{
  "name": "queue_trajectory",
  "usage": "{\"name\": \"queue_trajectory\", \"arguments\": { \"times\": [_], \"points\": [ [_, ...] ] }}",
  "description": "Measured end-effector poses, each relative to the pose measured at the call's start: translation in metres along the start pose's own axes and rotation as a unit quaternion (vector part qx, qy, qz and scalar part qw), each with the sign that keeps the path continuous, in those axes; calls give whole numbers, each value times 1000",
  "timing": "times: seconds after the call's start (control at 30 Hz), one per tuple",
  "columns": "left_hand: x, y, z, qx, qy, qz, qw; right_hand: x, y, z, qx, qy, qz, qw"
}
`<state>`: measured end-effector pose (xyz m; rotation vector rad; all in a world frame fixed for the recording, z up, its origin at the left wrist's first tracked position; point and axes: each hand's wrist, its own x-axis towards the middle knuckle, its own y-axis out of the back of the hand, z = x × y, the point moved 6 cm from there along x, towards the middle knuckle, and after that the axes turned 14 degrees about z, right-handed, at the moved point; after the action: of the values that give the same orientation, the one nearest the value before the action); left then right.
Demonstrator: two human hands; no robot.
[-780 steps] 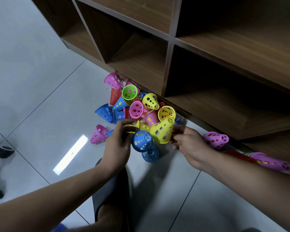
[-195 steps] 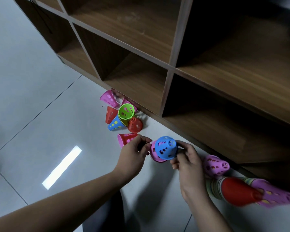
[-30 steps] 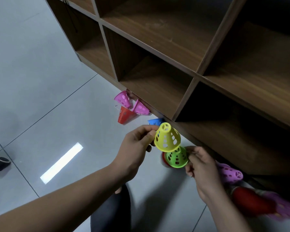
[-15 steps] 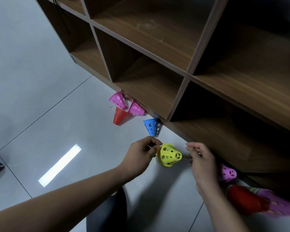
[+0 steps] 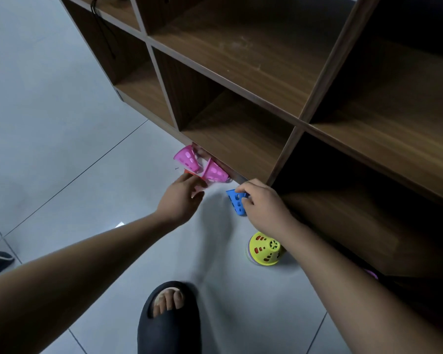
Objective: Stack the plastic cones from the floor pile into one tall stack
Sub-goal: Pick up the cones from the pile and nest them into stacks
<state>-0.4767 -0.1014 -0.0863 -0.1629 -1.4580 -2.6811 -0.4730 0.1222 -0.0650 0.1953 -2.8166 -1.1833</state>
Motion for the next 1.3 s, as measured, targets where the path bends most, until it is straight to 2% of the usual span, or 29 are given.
{"name": "queue_trajectory", "arguments": {
  "times": [0.1, 0.27, 0.4, 0.53, 0.63, 0.7, 0.8, 0.9, 1.0, 1.13, 1.3],
  "points": [
    [14, 4, -16, 49, -17, 11, 999, 11, -13, 3, -38, 12, -40, 998],
    [21, 0, -34, 111, -26, -46, 992, 14, -28, 11, -111, 14, -80, 990],
    [18, 3, -45, 106, 6, -22, 994, 17, -27, 11, -177, 12, -75, 981],
    [4, 9, -53, 65, 58, 5, 996, 15, -26, 16, -179, 3, -77, 981],
    [-10, 16, -47, 19, 96, 20, 995, 13, -18, 14, -102, -35, -30, 994],
    [-22, 23, -42, -35, 149, 31, 988, 11, -5, 10, -43, -66, 23, 997],
    [-42, 32, -33, -117, 223, 48, 966, 1, 21, 3, 83, -116, 109, 984],
    [-59, 38, -25, -200, 284, 54, 936, -21, 45, -4, 244, -193, 161, 937],
    [-71, 39, -13, -295, 329, 41, 896, -50, 59, -1, 361, -262, 175, 878],
    [-83, 36, 14, -391, 354, 10, 849, -91, 60, 16, 423, -329, 176, 826],
    [-88, 36, 58, -433, 323, -28, 841, -132, 57, 31, 446, -362, 196, 795]
  ]
}}
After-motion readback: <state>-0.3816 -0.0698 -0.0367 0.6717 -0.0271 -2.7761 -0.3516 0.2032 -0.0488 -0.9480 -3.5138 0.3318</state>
